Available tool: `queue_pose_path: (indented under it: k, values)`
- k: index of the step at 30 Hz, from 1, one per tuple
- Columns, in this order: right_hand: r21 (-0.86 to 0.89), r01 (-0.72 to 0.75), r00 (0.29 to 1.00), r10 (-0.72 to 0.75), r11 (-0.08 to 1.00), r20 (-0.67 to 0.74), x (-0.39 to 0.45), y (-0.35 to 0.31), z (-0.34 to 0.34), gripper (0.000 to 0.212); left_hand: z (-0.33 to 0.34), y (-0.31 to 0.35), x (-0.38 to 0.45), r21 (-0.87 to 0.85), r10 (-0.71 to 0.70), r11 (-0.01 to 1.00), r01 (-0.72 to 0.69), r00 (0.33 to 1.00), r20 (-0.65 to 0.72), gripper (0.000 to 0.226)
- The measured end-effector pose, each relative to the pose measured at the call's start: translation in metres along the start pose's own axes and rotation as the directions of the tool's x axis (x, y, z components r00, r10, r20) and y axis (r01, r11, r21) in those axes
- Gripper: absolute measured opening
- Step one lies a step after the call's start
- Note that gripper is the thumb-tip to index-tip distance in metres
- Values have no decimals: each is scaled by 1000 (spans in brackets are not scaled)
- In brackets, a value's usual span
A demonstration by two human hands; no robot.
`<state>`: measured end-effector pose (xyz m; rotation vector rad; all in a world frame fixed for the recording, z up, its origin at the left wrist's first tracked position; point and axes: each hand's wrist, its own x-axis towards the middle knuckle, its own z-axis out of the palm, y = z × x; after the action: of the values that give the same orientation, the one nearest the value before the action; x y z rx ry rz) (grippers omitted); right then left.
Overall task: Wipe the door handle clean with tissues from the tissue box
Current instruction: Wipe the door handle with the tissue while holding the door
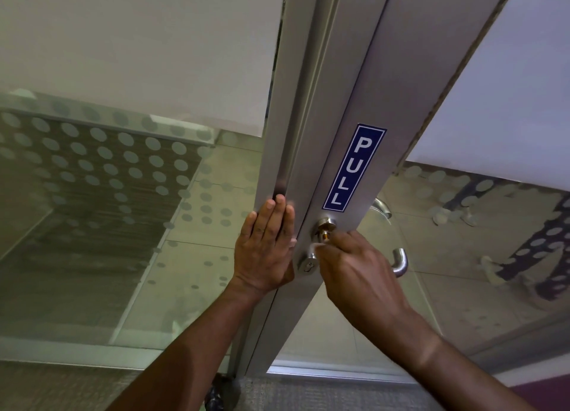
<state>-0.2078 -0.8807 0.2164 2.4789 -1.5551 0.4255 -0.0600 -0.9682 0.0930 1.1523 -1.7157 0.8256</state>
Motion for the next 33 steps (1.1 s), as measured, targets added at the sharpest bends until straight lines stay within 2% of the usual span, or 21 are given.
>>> queue_pose_path:
  k: [3, 5, 8, 11, 14, 18, 21, 23, 25, 27, 30, 33]
  values:
    - [58, -112, 993, 114, 992, -19, -17, 15, -4, 5, 1, -1, 0, -11, -9, 1000, 9, 1000, -14, 79]
    - [111, -173, 984, 176, 979, -13, -18, 21, -5, 11, 1, 0, 1, -9, -13, 1000, 12, 1000, -8, 85]
    - [149, -201, 977, 209, 968, -38, -2, 16, -3, 15, 2, 0, 0, -13, -9, 1000, 9, 1000, -10, 83]
    - [150, -220, 974, 225, 964, -22, 15, 4, 1, 8, 1, -1, 1, -3, -3, 1000, 3, 1000, 4, 84]
    - [111, -212, 977, 213, 971, 0, 21, -3, 0, 10, 1, -1, 0, 16, -3, 1000, 3, 1000, 20, 86]
    - [76, -134, 989, 128, 988, 80, 6, 2, -15, 14, 0, 0, 0, 6, -8, 1000, 8, 1000, 21, 86]
    - [42, -141, 980, 133, 989, 150, 0, 1, -26, 18, 0, 1, 1, -2, -17, 1000, 17, 1000, 21, 84]
    - [61, -150, 979, 140, 987, 147, 8, -2, -25, 18, -1, 1, 1, 4, -14, 1000, 14, 1000, 25, 84]
    - [55, -145, 983, 137, 988, 126, 17, -6, -20, 27, -1, 0, 0, 10, -10, 1000, 10, 999, 35, 86]
    - [17, -148, 975, 143, 989, 167, 19, -6, -18, 34, -1, 0, -1, 18, -8, 1000, 7, 999, 34, 87]
    - [27, -143, 975, 136, 989, 173, 11, 3, -20, 28, -1, 0, 0, -6, -20, 1000, 20, 1000, 23, 86]
    - [44, -168, 979, 162, 985, 121, 12, 9, -14, 21, -1, 1, 1, -13, -27, 1000, 27, 999, 25, 85]
